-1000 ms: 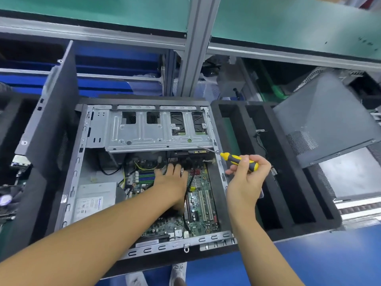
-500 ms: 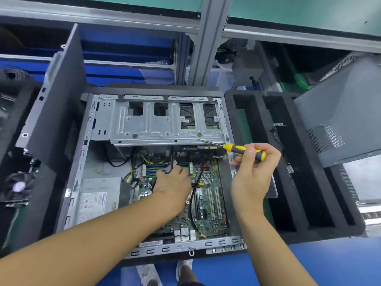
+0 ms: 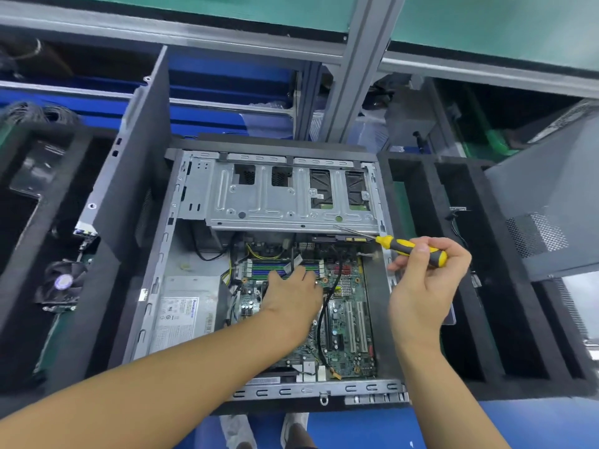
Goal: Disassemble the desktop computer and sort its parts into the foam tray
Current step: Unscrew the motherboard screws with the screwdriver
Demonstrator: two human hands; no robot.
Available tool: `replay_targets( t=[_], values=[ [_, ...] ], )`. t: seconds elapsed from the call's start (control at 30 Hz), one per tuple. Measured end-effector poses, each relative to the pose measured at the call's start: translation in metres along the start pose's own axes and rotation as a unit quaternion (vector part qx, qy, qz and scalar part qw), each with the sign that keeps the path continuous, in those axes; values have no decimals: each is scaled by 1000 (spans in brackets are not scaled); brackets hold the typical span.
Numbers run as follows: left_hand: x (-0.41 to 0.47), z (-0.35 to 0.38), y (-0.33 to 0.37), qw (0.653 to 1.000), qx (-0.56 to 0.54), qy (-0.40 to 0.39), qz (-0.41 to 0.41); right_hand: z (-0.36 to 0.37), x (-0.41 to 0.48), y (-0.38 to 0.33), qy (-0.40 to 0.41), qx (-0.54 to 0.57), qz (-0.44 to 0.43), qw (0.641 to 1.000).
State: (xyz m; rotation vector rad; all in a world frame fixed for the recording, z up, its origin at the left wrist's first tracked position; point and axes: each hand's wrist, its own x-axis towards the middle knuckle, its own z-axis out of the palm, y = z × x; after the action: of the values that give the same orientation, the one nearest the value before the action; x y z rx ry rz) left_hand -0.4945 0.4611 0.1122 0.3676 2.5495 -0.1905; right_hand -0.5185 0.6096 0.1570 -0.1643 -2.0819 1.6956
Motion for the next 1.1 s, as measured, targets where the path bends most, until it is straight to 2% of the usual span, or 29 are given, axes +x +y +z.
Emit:
replay_targets(
  t=[0.2, 0.33, 0.4, 0.5, 0.57, 0.6, 0.63, 0.7, 0.8, 0.87, 0.97, 1.1],
  values=[
    [2, 1, 2, 1000, 8, -9, 1, -2, -3, -2, -4, -1, -12, 1000],
    [-3, 6, 1, 999, 22, 8, 29, 2, -3, -7, -11, 11, -25, 1000],
    [-6, 4, -3, 997, 13, 46, 67, 6, 1, -12, -13, 19, -32, 999],
    [-13, -3, -15, 976, -68, 180, 99, 11, 10, -22, -22, 40, -34, 998],
    [-13, -4, -30, 960, -134, 240, 51, 15, 15, -23, -28, 39, -28, 998],
    [-12, -5, -39, 960, -147, 240, 4, 17, 18, -24, -27, 40, -25, 999],
    [-10, -6, -48, 965, -143, 214, -47, 19, 21, -24, -26, 40, -22, 999],
    [-6, -6, -62, 979, -107, 112, -132, 23, 25, -22, -26, 37, -14, 999],
    [-2, -5, -65, 978, -85, -24, -189, 27, 27, -18, -39, 43, 1, 998],
    [-2, -4, -55, 977, -69, -37, -196, 27, 29, -15, -48, 45, 4, 998],
    [-4, -4, -52, 982, -10, 4, -191, 30, 31, -14, -65, 48, 6, 997],
    [-11, 2, -47, 988, 26, -5, -153, 35, 37, -19, -92, 64, 1, 994]
  ],
)
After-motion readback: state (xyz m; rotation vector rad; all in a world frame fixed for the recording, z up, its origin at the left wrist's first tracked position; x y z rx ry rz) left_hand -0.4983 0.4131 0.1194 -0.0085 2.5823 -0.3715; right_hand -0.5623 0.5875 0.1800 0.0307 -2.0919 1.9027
